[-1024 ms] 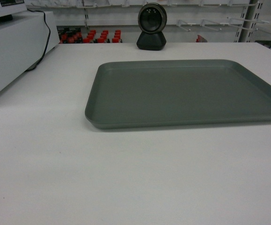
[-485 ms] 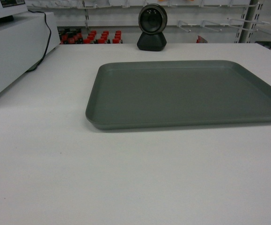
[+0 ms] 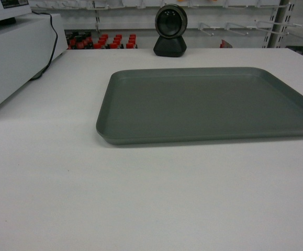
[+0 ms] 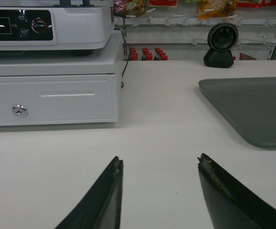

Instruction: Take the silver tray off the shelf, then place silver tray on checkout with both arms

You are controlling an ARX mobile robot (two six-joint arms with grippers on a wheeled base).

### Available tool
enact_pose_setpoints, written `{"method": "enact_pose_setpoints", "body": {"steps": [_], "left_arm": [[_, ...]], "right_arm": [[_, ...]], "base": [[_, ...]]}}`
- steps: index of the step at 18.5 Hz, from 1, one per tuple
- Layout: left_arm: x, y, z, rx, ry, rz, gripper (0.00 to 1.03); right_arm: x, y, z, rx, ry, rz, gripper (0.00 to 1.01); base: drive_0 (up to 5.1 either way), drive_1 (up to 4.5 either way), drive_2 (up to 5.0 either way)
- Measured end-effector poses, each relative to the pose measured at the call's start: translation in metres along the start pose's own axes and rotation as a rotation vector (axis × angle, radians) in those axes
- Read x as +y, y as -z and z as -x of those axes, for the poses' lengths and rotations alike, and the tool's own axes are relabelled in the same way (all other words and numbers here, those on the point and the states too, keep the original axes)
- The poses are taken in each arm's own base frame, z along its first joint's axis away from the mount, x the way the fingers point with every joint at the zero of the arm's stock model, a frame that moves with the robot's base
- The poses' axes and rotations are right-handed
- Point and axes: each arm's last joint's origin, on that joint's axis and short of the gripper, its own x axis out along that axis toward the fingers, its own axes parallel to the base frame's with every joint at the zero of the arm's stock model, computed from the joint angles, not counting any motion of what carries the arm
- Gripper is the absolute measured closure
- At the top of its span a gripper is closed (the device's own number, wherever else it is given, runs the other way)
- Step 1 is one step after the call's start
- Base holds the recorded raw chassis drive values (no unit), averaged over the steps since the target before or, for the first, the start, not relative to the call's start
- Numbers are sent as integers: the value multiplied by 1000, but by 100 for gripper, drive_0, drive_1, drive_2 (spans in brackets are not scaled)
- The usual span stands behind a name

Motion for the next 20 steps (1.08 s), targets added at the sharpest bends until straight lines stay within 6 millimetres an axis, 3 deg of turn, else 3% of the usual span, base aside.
{"method": "enact_pose_setpoints", "body": {"steps": [4, 5, 14, 20], "left_arm": [[0, 0, 0, 0, 0, 0, 13], [0, 0, 0, 0, 0, 0, 4], [0, 0, 0, 0, 0, -1, 5], [0, 0, 0, 0, 0, -1, 5]], "right_arm": [[0, 0, 0, 0, 0, 0, 7], [0, 0, 0, 0, 0, 0, 1], [0, 0, 0, 0, 0, 0, 3], [0, 0, 0, 1, 0, 0, 3]], "base": [[0, 0, 0], [0, 0, 0], [0, 0, 0], [2, -431, 435]]}}
